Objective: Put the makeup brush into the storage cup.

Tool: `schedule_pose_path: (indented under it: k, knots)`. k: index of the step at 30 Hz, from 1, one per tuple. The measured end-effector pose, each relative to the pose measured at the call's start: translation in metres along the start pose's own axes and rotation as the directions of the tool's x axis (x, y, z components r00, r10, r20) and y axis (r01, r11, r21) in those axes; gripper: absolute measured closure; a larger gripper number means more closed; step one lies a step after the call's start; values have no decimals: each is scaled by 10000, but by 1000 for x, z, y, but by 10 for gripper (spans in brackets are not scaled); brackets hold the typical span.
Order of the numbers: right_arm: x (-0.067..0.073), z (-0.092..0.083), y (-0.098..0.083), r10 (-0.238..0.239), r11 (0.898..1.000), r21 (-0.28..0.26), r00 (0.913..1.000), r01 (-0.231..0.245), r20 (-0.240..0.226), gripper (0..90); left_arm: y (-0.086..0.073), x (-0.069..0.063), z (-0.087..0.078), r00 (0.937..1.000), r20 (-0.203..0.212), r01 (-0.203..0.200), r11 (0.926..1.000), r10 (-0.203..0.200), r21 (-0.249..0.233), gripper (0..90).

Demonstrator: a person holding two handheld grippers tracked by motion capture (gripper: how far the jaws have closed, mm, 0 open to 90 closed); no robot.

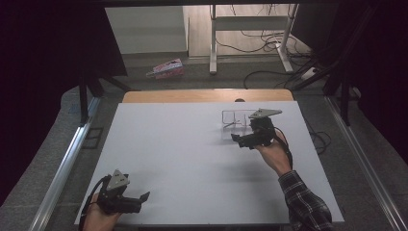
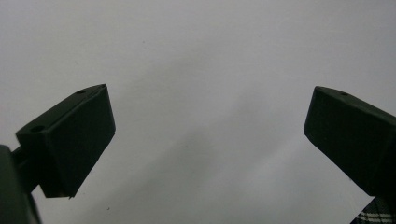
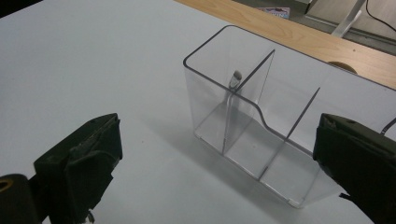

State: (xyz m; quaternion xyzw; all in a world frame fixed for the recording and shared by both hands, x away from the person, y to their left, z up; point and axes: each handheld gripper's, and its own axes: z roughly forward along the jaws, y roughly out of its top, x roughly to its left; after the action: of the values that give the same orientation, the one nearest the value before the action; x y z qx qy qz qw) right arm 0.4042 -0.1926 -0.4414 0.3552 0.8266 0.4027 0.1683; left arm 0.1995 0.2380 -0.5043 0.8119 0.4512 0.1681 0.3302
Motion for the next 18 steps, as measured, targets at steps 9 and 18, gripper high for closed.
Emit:
schedule_pose_path:
  k: [9,18]
  knots:
    - [3,-6,-6,-140,9998,105,9999,140,-19,11,0,0,0,10000,-7,3,10000,-3,-10,23]
    - [8,-10,-10,-254,9995,172,9997,255,-64,11,0,0,-1,10000,0,13,10000,-13,-29,23]
